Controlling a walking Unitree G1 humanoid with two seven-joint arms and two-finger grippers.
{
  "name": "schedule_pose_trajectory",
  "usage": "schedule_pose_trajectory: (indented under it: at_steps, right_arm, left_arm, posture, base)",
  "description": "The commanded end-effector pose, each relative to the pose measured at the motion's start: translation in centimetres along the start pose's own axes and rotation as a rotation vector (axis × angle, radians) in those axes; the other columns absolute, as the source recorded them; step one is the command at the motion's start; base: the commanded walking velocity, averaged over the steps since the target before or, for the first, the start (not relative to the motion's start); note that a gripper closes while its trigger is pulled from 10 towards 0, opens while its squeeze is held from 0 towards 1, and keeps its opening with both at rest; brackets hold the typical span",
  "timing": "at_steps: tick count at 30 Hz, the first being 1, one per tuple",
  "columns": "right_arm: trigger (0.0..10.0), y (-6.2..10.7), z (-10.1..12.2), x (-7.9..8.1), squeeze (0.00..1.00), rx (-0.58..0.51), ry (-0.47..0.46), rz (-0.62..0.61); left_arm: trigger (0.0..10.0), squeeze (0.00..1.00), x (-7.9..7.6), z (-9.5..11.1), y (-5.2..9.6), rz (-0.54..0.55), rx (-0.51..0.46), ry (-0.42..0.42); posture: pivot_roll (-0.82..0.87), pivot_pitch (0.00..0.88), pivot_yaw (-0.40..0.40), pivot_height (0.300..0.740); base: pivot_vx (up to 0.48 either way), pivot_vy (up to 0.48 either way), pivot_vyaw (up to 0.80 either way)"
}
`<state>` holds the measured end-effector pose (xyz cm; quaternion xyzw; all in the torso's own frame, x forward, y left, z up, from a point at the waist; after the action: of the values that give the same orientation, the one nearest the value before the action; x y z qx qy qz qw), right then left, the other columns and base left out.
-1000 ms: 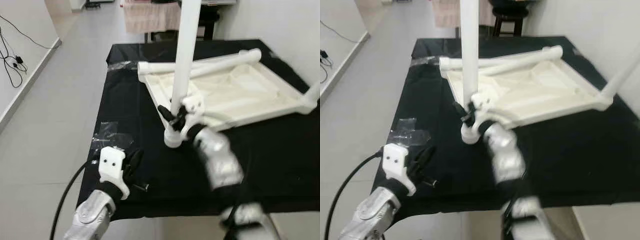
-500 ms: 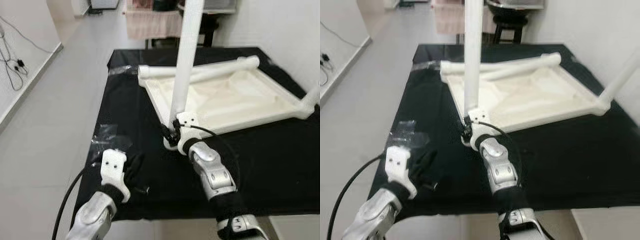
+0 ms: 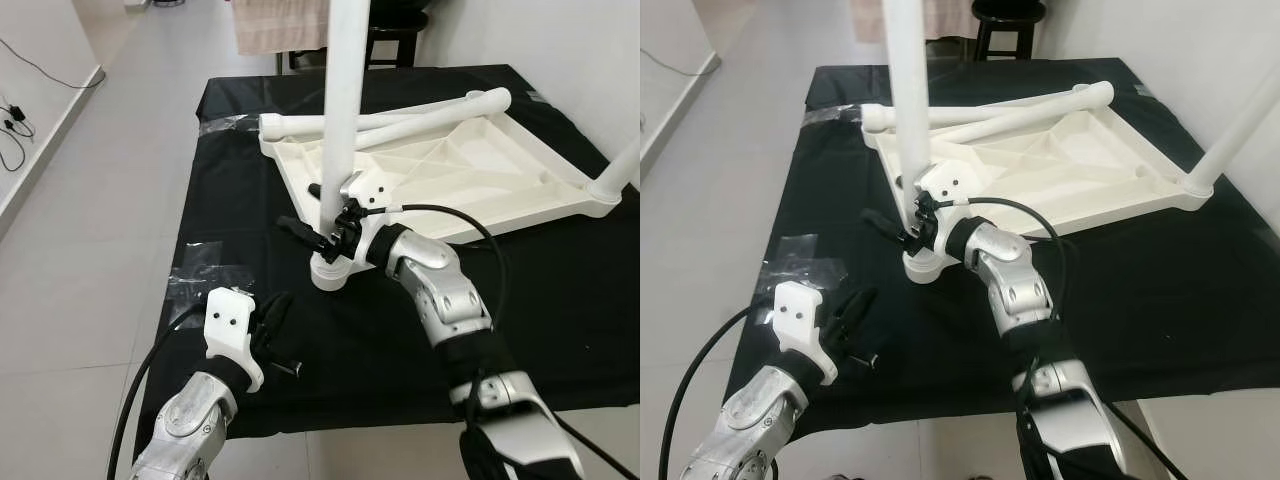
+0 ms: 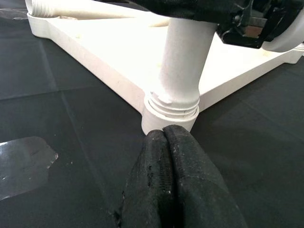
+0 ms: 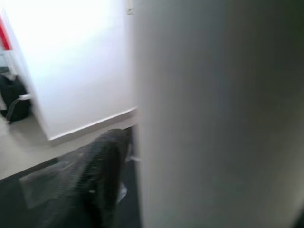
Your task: Building children table
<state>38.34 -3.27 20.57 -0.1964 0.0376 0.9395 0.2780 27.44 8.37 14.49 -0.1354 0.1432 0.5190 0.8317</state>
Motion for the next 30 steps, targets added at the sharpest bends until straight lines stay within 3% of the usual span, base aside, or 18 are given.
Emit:
schedule_pose_trajectory:
  at_steps: [1, 6, 12, 14, 19, 20, 21, 22, 24, 25, 27, 30]
  right_arm:
    - [0.0, -0.3, -0.6, 1.0, 0.00, -0.004, -0.038, 0.094]
    - [0.0, 0.1, -1.2, 0.2, 0.00, 0.012, -0.035, 0.108]
    - [0.0, 1.3, -2.5, -0.7, 0.00, 0.050, -0.045, 0.035]
    - [0.0, 2.3, -4.4, -1.3, 0.00, 0.149, -0.021, -0.085]
    - [0.0, 3.1, -5.5, -2.3, 0.00, 0.213, -0.018, -0.201]
    - [0.0, 4.6, -6.9, -3.2, 0.00, 0.315, -0.026, -0.434]
    - [0.0, 5.5, -7.6, 0.5, 0.00, 0.404, 0.003, -0.556]
    - [0.0, 5.5, -7.6, 0.5, 0.00, 0.404, 0.003, -0.556]
    - [0.0, 4.3, -6.4, 2.5, 0.00, 0.376, 0.092, -0.487]
    - [0.0, 4.3, -6.4, 2.5, 0.00, 0.376, 0.092, -0.487]
    - [0.0, 4.5, -6.6, 0.7, 0.00, 0.376, 0.057, -0.556]
    - [0.0, 4.5, -7.1, -0.1, 0.00, 0.391, 0.011, -0.598]
  left_arm:
    - [10.0, 0.00, 0.2, -0.5, 0.2, 0.012, 0.013, 0.001]
    - [10.0, 0.00, 0.2, -0.5, 0.3, 0.014, 0.013, 0.000]
    - [10.0, 0.00, 0.1, -0.6, 0.4, 0.016, 0.013, 0.002]
    - [10.0, 0.00, 0.0, -0.6, 0.4, 0.015, 0.015, 0.003]
    - [10.0, 0.00, 0.1, -0.6, 0.4, 0.015, 0.015, 0.004]
    - [10.0, 0.00, 0.1, -0.6, 0.5, 0.015, 0.015, 0.003]
    - [10.0, 0.00, 0.3, -0.5, 0.5, 0.016, 0.015, 0.005]
    - [10.0, 0.00, 0.3, -0.5, 0.5, 0.016, 0.015, 0.005]
    - [10.0, 0.00, 0.4, -0.5, 0.5, 0.016, 0.016, 0.004]
    - [10.0, 0.00, 0.4, -0.5, 0.5, 0.016, 0.016, 0.004]
    - [10.0, 0.00, 0.4, -0.5, 0.4, 0.017, 0.016, 0.004]
    - [10.0, 0.00, 0.4, -0.5, 0.4, 0.021, 0.013, 0.000]
  posture:
    - [0.09, 0.114, -0.021, 0.740]
    - [0.09, 0.116, -0.024, 0.740]
    - [0.09, 0.119, -0.028, 0.740]
    - [0.09, 0.118, -0.031, 0.740]
    - [0.09, 0.119, -0.033, 0.740]
    - [0.08, 0.125, -0.035, 0.740]
    - [0.07, 0.129, -0.030, 0.740]
    - [0.07, 0.129, -0.030, 0.740]
    - [0.07, 0.127, -0.028, 0.740]
    - [0.07, 0.127, -0.028, 0.740]
    - [0.08, 0.119, -0.036, 0.740]
    - [0.08, 0.123, -0.035, 0.740]
  base:
    - [0.000, 0.000, 0.00]
    - [0.000, 0.000, 0.00]
    - [0.000, 0.000, 0.00]
    - [0.000, 0.000, 0.00]
    - [0.000, 0.000, 0.00]
    - [0.000, 0.000, 0.00]
    - [0.000, 0.000, 0.00]
    - [0.000, 0.000, 0.00]
    - [0.000, 0.000, 0.00]
    - [0.000, 0.000, 0.00]
    - [0.000, 0.000, 0.00]
    - [0.000, 0.000, 0.00]
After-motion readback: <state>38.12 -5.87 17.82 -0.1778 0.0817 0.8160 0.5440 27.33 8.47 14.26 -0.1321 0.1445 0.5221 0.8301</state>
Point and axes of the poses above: a point about 5 cm out from each wrist's last joint towards the gripper, its own y axis pointing back from the gripper into the wrist, its own z axis along the axis of the wrist's last joint, x = y × z, the point moved 5 cm from there along -y, pointing out of the wrist towards the gripper, and after that the axes turned 15 degrees about y, right-handed, at the moved point
